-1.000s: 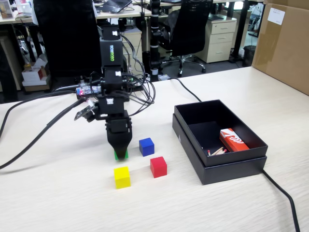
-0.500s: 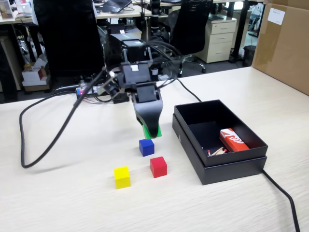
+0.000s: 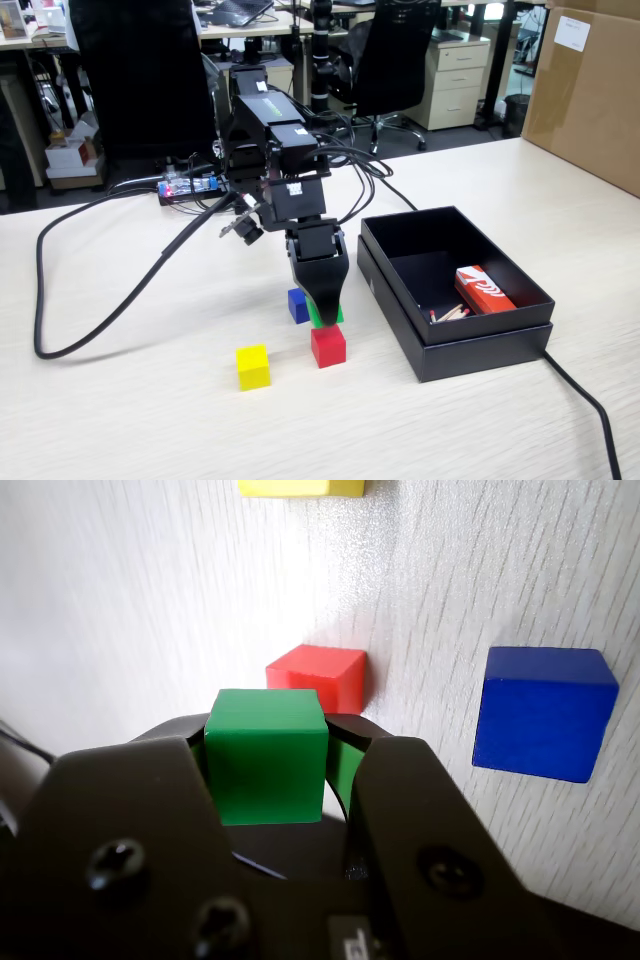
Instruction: Put the green cube on top of the red cube
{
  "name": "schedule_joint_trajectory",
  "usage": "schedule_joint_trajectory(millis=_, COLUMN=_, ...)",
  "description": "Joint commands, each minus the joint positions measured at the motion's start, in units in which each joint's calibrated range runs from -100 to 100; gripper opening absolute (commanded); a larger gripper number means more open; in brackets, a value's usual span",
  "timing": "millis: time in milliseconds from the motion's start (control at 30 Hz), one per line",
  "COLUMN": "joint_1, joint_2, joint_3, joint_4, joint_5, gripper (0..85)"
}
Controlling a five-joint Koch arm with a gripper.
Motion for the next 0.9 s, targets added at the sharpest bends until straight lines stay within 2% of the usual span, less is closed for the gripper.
schedule_joint_trajectory(millis=0, joint_1=0.0, joint_2=-1.2, joint_3=4.7, joint_4=0.0, joint_5=0.0, gripper=3.7)
schedule_joint_trajectory(millis=400, joint_1=0.0, joint_2=0.8, joint_3=4.2, joint_4=0.0, joint_5=0.1, gripper=4.5)
schedule_joint_trajectory(millis=500, joint_1=0.1, joint_2=1.0, joint_3=3.8, joint_4=0.0, joint_5=0.0, gripper=11.4)
schedule_joint_trajectory(millis=733, joint_1=0.4, joint_2=1.2, joint_3=3.7, joint_4=0.0, joint_5=0.0, gripper=11.6)
schedule_joint_trajectory(millis=800, joint_1=0.5, joint_2=1.2, joint_3=3.7, joint_4=0.0, joint_5=0.0, gripper=16.2)
schedule_joint_trajectory(millis=867, joint_1=0.6, joint_2=1.2, joint_3=3.7, joint_4=0.0, joint_5=0.0, gripper=17.4)
